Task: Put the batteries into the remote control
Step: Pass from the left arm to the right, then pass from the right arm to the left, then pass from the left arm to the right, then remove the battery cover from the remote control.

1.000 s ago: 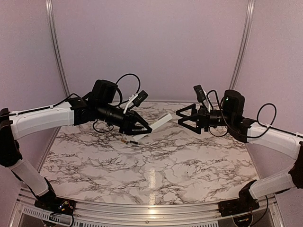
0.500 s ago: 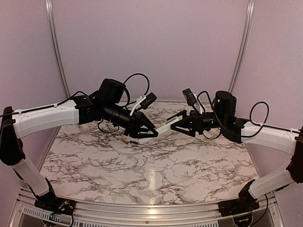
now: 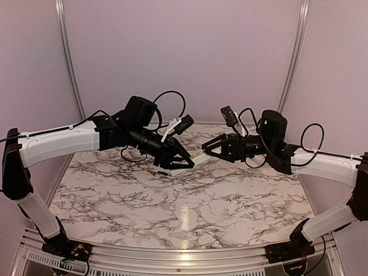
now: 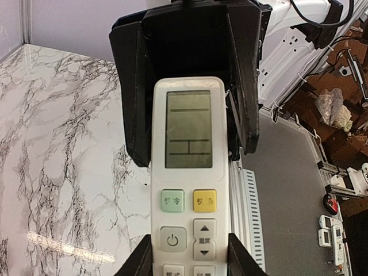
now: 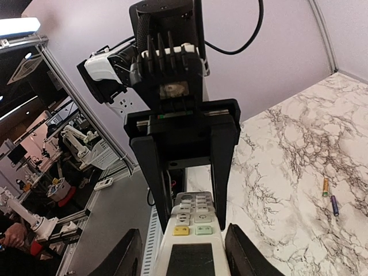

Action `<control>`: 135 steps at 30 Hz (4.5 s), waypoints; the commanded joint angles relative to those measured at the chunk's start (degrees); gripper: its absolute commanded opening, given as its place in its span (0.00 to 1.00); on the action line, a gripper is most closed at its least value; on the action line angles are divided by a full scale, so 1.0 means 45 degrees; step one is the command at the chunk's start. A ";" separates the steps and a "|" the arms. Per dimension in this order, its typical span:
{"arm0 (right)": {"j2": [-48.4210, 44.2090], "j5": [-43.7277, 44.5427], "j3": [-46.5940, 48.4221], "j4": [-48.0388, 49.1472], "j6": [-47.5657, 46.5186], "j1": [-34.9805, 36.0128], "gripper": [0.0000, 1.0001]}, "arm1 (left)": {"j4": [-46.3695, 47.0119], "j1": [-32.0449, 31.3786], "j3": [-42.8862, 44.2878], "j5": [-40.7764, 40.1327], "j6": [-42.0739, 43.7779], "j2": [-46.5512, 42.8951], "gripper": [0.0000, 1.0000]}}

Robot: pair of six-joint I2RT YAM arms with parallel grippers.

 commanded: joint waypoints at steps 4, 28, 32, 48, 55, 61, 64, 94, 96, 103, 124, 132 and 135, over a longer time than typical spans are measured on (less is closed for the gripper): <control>0.0386 -0.0171 0.0096 0.0338 0.0443 0.0092 0.32 | 0.0042 -0.0042 0.0346 -0.0516 0.0190 0.0077 0.21; 0.0802 0.1949 0.0668 -0.1497 0.1359 -0.0691 0.17 | 0.1830 -0.1359 -0.2792 -0.9189 0.1623 -0.3123 0.84; 0.0967 0.1981 0.0620 -0.1455 0.1866 -0.0940 0.18 | 0.1473 -0.2337 -0.2836 -1.1413 0.2773 -0.2444 0.83; 0.1245 0.1313 0.0169 -0.0308 0.3011 -0.0800 0.19 | 0.1133 -0.3453 -0.1916 -1.4360 0.4077 -0.0528 0.48; 0.1298 0.1327 0.0338 -0.0719 0.2618 -0.0777 0.21 | 0.1462 -0.3523 -0.1841 -1.4268 0.3974 -0.0558 0.22; 0.1085 0.1244 0.0644 -0.1085 0.1832 -0.0777 0.63 | 0.1486 -0.3449 -0.1818 -1.3651 0.3375 -0.0679 0.13; 0.0594 0.0911 0.0782 -0.1198 0.1078 -0.0763 0.97 | 0.1265 -0.3085 -0.1735 -1.2040 0.2809 -0.0862 0.11; -0.0930 -0.0356 0.0895 0.0528 -0.0303 0.0541 0.60 | 0.5307 -0.1258 -0.2666 -0.0746 -0.1455 -0.1624 0.11; -0.0912 -0.0358 0.0867 0.0878 -0.0038 0.0546 0.55 | 0.5368 -0.1258 -0.2657 -0.0799 -0.1561 -0.1493 0.11; -0.1001 0.0066 0.0768 0.1577 0.0483 0.0550 0.43 | 0.5446 -0.1239 -0.2601 -0.1133 -0.1804 -0.1259 0.12; -0.0514 0.3163 0.0795 -0.0953 0.0002 0.0116 0.00 | 0.6771 -0.0125 -0.3785 -0.3125 -0.4594 -0.1385 0.71; 0.0321 0.4015 0.0134 -0.0061 0.1346 -0.0250 0.00 | 0.8187 0.0027 -0.3884 -0.2838 -0.6792 -0.0227 0.80; 0.0435 0.4174 -0.0316 0.0752 0.1852 -0.0250 0.00 | 0.8883 0.0036 -0.3851 -0.2745 -0.7644 0.0186 0.79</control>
